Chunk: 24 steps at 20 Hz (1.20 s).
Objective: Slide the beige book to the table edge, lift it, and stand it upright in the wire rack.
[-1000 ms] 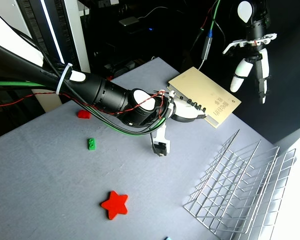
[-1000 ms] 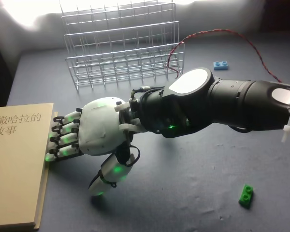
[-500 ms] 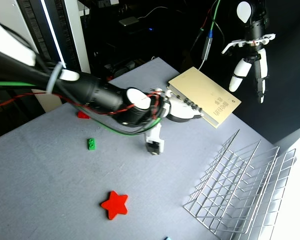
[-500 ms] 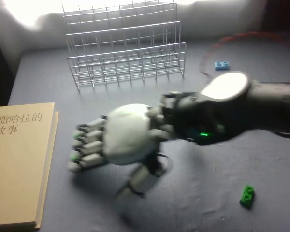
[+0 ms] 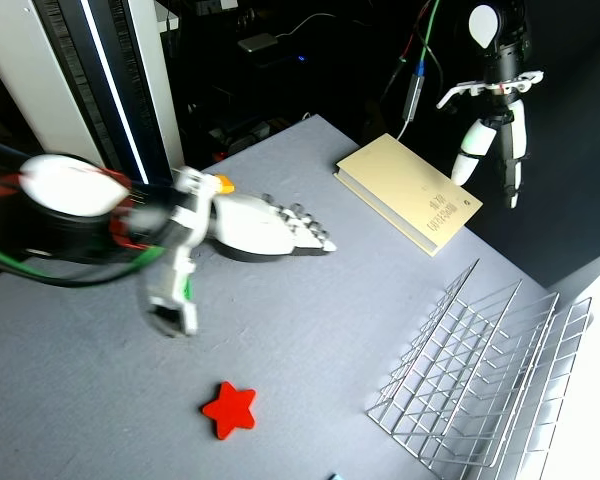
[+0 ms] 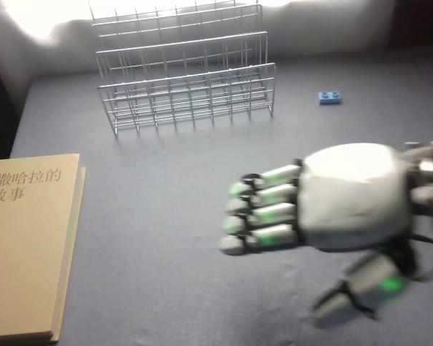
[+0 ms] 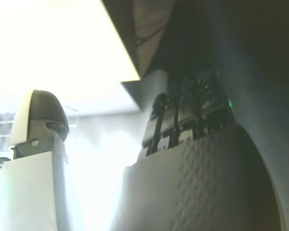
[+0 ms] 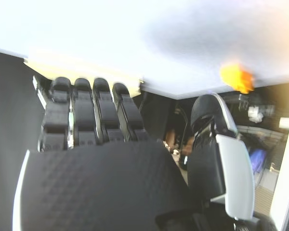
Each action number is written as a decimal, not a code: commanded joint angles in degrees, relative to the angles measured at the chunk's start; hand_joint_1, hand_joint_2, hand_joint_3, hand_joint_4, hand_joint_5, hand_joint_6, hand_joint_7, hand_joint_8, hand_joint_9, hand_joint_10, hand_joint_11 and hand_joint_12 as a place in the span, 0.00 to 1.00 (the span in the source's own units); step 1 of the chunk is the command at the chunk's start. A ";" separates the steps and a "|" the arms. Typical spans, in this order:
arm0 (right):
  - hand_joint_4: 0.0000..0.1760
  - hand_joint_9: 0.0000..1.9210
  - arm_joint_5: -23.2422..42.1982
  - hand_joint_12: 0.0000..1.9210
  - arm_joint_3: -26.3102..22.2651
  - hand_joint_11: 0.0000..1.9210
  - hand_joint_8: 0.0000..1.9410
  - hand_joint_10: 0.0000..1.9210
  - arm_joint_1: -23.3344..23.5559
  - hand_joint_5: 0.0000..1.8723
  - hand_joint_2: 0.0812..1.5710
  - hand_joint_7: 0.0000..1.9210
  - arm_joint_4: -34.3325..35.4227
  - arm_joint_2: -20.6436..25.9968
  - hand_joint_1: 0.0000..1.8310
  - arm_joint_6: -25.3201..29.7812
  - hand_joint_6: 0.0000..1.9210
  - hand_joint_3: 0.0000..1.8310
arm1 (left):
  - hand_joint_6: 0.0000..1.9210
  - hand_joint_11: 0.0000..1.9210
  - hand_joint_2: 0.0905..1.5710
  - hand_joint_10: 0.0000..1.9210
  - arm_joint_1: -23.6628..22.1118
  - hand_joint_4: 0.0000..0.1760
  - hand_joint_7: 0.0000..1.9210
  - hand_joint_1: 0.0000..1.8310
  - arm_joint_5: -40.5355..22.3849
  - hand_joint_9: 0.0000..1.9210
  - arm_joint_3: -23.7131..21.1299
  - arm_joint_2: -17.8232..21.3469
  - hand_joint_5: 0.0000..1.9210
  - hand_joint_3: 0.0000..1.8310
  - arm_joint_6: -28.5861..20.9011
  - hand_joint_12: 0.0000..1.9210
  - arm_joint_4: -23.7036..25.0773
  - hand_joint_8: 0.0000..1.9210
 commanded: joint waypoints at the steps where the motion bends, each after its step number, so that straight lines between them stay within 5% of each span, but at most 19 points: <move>1: 0.00 0.00 1.37 0.00 -2.28 0.00 0.00 0.00 0.97 0.00 0.72 0.00 2.48 2.64 0.00 0.94 0.00 0.00 | 0.00 0.00 0.65 0.00 0.38 0.00 0.00 0.47 3.38 0.00 0.09 1.07 0.00 0.00 -0.22 0.00 0.44 0.00; 8: 0.00 0.00 0.48 0.00 -10.45 0.00 0.00 0.00 5.94 0.00 0.72 0.00 2.50 17.71 0.00 12.52 0.00 0.00 | 0.00 0.00 0.64 0.00 3.74 0.00 0.00 0.51 5.25 0.00 -0.40 2.03 0.00 0.00 -0.22 0.00 -4.30 0.00; 11: 0.00 0.00 1.98 0.00 -11.91 0.00 0.00 0.00 9.11 0.00 0.73 0.00 2.50 21.96 0.00 13.09 0.00 0.00 | 0.00 0.00 0.64 0.00 5.63 0.00 0.00 0.49 6.84 0.00 -0.90 2.41 0.00 0.00 -0.22 0.00 -7.06 0.00; 24: 0.00 0.00 5.26 0.00 -11.84 0.00 0.00 0.00 11.34 0.00 0.73 0.00 3.13 21.84 0.00 9.07 0.00 0.00 | 0.00 0.01 0.64 0.00 11.54 0.00 0.00 0.50 13.50 0.00 -3.08 2.28 0.00 0.00 -0.22 0.00 -20.13 0.00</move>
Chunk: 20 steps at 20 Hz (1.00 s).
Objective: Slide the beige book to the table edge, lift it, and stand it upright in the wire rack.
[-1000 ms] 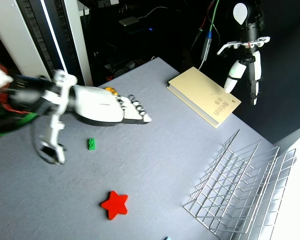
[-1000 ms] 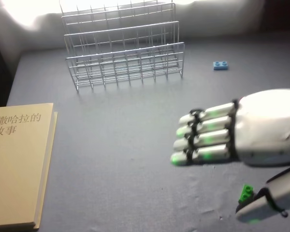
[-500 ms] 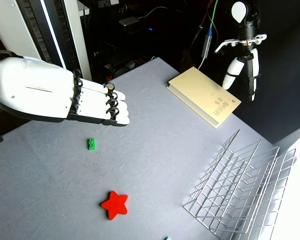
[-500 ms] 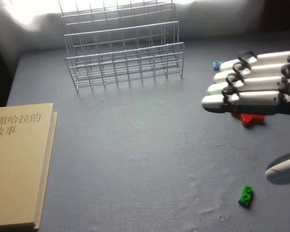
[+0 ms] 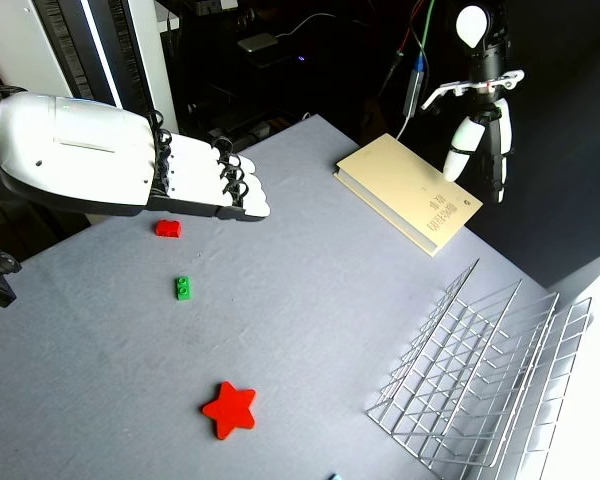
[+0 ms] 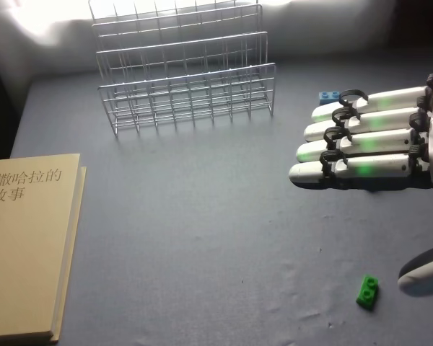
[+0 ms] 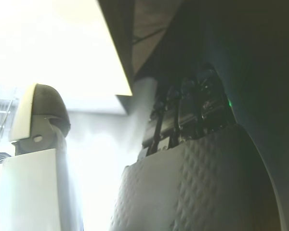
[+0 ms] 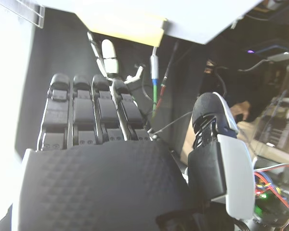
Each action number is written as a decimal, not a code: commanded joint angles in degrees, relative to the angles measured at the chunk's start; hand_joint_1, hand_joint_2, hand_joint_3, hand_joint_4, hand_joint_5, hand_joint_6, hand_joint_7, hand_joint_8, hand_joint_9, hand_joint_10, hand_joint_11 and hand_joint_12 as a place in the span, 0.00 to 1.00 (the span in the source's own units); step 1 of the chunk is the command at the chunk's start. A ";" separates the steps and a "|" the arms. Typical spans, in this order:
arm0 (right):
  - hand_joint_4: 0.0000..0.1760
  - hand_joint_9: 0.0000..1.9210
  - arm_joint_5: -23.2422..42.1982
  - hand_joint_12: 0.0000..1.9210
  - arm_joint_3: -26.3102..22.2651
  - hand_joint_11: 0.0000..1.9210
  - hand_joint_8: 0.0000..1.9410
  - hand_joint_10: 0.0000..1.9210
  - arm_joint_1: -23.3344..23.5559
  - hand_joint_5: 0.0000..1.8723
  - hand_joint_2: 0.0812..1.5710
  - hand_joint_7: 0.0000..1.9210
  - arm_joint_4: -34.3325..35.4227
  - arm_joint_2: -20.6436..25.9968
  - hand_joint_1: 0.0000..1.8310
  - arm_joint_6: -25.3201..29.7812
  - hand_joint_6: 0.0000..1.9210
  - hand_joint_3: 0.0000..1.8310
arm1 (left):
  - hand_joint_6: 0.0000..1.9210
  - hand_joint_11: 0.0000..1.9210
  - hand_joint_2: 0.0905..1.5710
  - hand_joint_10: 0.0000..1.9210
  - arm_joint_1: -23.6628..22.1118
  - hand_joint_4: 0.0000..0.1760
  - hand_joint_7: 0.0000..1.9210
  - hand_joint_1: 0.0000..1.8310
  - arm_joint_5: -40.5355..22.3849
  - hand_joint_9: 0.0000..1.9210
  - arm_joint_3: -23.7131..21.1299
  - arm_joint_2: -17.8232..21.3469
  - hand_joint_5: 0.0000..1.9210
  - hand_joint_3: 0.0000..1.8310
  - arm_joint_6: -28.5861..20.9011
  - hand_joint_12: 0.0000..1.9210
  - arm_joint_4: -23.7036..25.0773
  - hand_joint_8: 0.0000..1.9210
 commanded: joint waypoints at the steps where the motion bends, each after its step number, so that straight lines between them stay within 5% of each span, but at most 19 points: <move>1: 0.00 0.00 0.94 0.00 -0.20 0.00 0.00 0.00 0.65 0.00 0.73 0.00 4.18 0.17 0.00 -0.11 0.00 0.00 | 0.00 0.01 0.64 0.00 0.00 0.00 0.00 0.49 4.94 0.00 0.20 0.53 0.00 0.00 -0.25 0.01 -0.45 0.00; 20: 0.00 0.00 1.33 0.00 -0.40 0.00 0.00 0.00 1.11 0.00 0.73 0.00 4.72 0.21 0.00 -0.54 0.00 0.00 | 0.00 0.00 0.65 0.00 3.16 0.00 0.00 0.50 7.62 0.00 -0.35 -2.42 0.00 0.00 -0.25 0.00 -5.57 0.00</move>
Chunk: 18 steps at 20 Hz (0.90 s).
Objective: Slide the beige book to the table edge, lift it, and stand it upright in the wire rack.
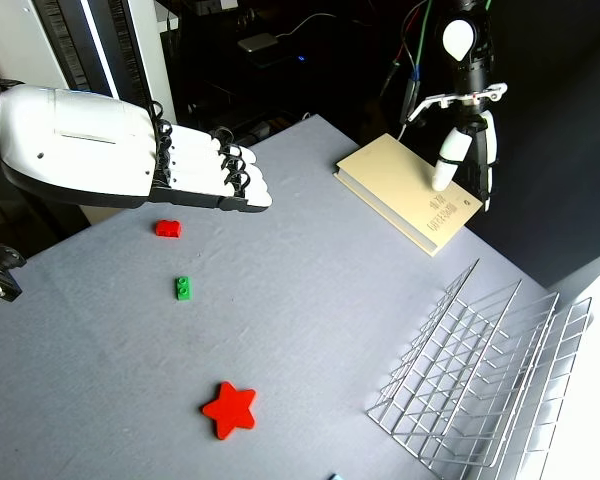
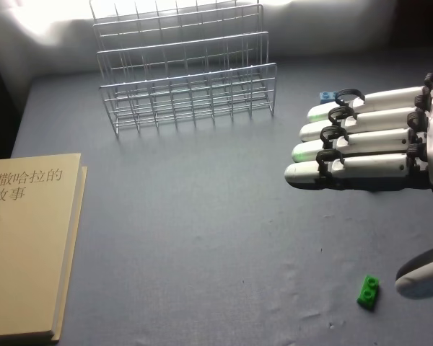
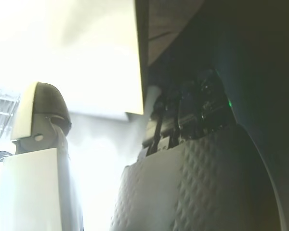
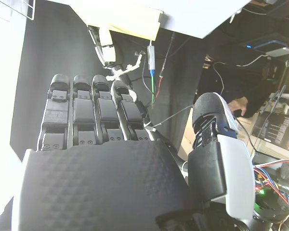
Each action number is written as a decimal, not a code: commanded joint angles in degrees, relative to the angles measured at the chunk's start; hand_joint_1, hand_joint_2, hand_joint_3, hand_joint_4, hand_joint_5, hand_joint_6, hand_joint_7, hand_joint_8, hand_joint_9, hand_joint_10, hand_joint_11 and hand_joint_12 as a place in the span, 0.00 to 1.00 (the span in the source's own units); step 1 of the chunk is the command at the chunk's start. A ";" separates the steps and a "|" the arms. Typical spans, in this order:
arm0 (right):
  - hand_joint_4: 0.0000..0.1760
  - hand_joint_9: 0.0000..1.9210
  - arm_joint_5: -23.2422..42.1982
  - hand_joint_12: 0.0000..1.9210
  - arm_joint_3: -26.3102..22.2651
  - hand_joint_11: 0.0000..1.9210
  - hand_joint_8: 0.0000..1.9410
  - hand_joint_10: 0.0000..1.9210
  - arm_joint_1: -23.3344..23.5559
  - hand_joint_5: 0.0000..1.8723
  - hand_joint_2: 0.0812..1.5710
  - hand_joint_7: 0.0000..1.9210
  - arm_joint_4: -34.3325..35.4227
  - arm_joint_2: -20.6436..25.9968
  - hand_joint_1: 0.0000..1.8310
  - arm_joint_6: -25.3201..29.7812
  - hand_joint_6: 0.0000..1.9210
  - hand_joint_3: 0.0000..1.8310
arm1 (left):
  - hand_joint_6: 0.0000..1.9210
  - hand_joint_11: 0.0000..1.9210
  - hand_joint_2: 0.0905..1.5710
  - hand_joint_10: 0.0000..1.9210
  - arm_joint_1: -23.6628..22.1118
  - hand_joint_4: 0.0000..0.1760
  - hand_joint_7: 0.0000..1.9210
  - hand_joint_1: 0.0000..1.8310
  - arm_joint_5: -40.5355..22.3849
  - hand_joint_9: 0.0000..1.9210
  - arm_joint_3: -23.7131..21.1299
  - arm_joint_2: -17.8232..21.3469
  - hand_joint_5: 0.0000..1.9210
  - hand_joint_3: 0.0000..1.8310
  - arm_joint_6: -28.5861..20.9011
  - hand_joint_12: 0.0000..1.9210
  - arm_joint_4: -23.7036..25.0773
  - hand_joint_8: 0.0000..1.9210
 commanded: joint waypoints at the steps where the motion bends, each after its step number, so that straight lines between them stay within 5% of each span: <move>1: 0.00 0.00 0.70 0.00 -0.21 0.00 0.00 0.00 1.08 0.00 0.73 0.00 3.30 0.21 0.00 -0.11 0.00 0.00 | 0.00 0.00 0.65 0.00 0.12 0.00 0.00 0.49 4.49 0.00 0.00 0.10 0.00 0.00 -0.27 0.00 -0.44 0.00; 18: 0.00 0.00 0.88 0.00 -0.20 0.00 0.00 0.00 1.08 0.00 0.73 0.00 3.30 0.21 0.00 -0.52 0.00 0.00 | 0.00 0.01 0.66 0.00 1.41 0.00 0.00 0.51 6.51 0.00 0.84 -2.27 0.00 0.00 -0.27 0.01 -0.77 0.00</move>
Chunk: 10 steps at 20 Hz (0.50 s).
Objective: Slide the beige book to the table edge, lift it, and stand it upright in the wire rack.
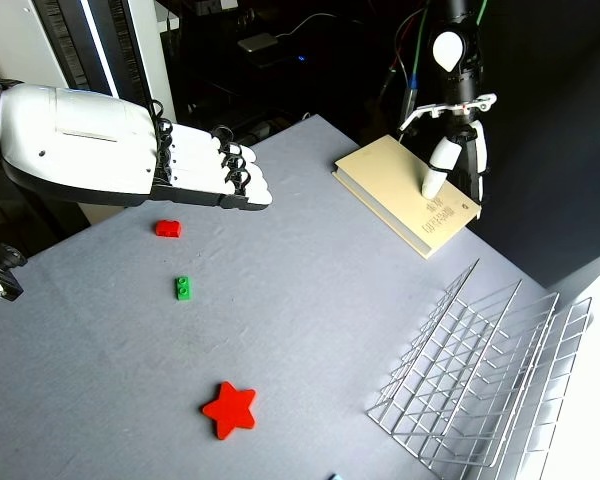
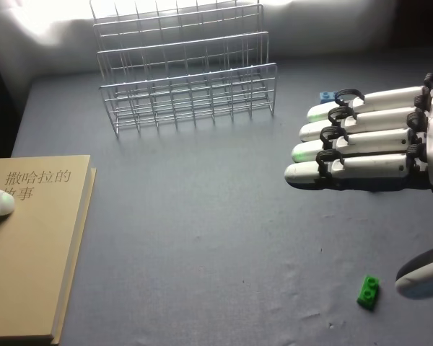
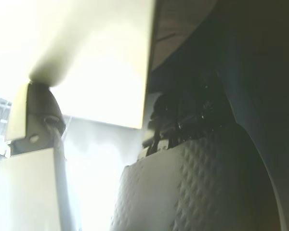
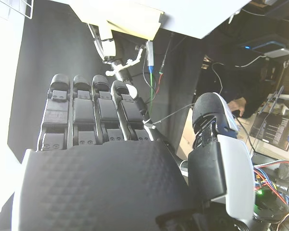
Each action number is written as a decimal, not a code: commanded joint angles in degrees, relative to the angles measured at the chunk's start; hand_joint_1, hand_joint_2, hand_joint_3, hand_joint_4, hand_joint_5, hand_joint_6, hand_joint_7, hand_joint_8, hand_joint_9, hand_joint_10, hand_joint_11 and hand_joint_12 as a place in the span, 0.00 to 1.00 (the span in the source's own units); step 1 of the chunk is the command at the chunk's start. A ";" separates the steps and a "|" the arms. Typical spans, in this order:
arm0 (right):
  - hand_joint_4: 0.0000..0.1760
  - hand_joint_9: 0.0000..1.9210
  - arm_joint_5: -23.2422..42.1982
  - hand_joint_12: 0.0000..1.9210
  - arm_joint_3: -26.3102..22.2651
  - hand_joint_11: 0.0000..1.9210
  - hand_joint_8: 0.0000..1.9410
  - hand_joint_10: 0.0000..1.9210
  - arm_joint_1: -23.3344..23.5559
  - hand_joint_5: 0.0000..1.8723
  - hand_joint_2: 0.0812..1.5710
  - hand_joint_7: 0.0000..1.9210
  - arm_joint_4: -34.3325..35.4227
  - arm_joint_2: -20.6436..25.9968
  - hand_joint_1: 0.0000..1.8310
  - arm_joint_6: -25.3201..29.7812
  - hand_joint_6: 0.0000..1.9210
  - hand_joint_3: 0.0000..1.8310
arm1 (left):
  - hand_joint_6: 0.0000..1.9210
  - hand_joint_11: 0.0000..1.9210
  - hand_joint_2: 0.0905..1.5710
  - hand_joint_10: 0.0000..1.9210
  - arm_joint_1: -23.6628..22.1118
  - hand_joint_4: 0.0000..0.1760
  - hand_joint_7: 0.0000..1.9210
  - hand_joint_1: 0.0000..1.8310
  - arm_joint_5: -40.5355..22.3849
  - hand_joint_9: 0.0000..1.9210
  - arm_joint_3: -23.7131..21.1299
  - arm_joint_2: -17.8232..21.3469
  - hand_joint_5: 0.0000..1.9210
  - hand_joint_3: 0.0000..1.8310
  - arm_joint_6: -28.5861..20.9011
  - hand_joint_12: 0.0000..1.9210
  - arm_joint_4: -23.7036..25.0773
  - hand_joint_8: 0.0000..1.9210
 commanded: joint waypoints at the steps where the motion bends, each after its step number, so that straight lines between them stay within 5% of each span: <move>1: 0.00 0.00 0.76 0.00 -0.20 0.00 0.00 0.00 1.08 0.00 0.73 0.00 3.30 0.21 0.00 0.07 0.00 0.00 | 0.00 0.01 0.66 0.00 0.17 0.00 0.00 0.51 3.78 0.00 0.74 0.09 0.00 0.00 -0.22 0.01 -0.02 0.00; 5: 0.00 0.00 0.79 0.00 -0.20 0.00 0.00 0.00 1.08 0.00 0.73 0.00 3.29 0.21 0.00 -0.03 0.00 0.00 | 0.01 0.02 0.73 0.02 0.19 0.00 0.21 0.58 3.80 0.22 1.73 -0.13 0.16 0.00 -0.22 0.48 -0.28 0.01; 8: 0.00 0.00 0.82 0.00 -0.20 0.00 0.00 0.00 1.08 0.00 0.73 0.00 3.29 0.21 0.00 -0.08 0.00 0.00 | 0.05 0.21 0.74 0.07 -0.54 0.00 0.41 0.62 3.80 0.42 2.53 -0.13 0.35 0.00 -0.22 0.52 -0.39 0.04; 9: 0.00 0.00 0.83 0.00 -0.20 0.00 0.00 0.00 1.07 0.00 0.73 0.00 3.29 0.21 0.00 -0.08 0.00 0.00 | 0.06 0.28 0.72 0.10 -1.00 0.00 0.43 0.70 3.81 0.46 2.80 -0.12 0.39 0.03 -0.22 0.50 -0.39 0.52; 10: 0.00 0.00 0.83 0.00 -0.20 0.00 0.00 0.00 1.06 0.00 0.73 0.00 3.29 0.21 0.00 -0.08 0.00 0.00 | 0.51 0.33 0.73 0.25 -1.46 0.00 0.48 0.68 3.81 0.48 2.99 -0.10 0.38 0.01 -0.22 0.57 -0.39 0.61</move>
